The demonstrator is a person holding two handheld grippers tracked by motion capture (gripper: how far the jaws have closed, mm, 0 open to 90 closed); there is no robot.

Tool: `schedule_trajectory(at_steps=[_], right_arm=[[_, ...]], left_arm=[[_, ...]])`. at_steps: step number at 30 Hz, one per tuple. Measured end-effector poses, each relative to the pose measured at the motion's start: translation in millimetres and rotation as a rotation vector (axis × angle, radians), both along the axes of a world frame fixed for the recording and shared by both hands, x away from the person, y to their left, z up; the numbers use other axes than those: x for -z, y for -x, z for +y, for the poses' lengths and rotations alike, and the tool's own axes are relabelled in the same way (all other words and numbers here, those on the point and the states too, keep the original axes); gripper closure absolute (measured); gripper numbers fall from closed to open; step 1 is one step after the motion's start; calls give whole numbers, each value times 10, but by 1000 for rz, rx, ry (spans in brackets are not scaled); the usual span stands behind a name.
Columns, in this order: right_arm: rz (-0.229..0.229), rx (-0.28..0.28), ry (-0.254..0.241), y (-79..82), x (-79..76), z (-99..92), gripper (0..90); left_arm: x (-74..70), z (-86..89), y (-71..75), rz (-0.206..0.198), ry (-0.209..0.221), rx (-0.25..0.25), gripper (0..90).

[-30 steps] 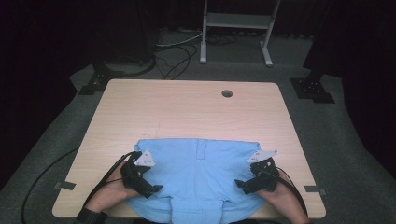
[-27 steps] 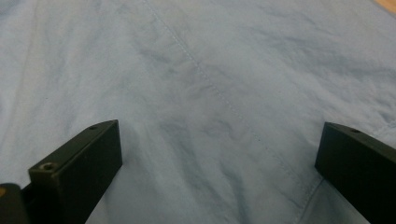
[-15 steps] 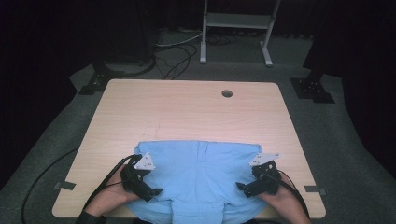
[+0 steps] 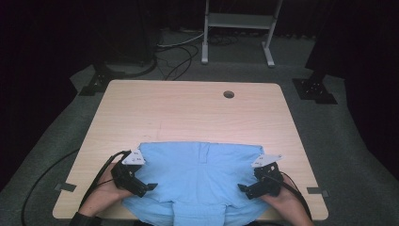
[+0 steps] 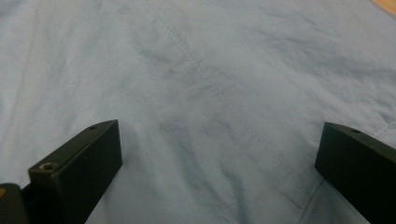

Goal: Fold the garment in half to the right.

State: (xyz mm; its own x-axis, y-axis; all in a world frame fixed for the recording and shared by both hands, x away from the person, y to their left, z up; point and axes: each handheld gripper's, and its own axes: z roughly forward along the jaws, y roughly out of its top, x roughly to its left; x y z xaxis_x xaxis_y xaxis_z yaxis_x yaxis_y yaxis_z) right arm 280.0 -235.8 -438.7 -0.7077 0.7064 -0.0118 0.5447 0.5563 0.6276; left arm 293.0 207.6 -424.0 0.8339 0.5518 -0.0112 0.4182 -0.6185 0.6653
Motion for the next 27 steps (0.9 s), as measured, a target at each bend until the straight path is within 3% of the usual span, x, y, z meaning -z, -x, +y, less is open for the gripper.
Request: schedule_trajectory(at_steps=[27], right_arm=[[-21,1,-18,21,21,-21,0]], left_arm=[[70,452,-271,-19,53,-227,26]])
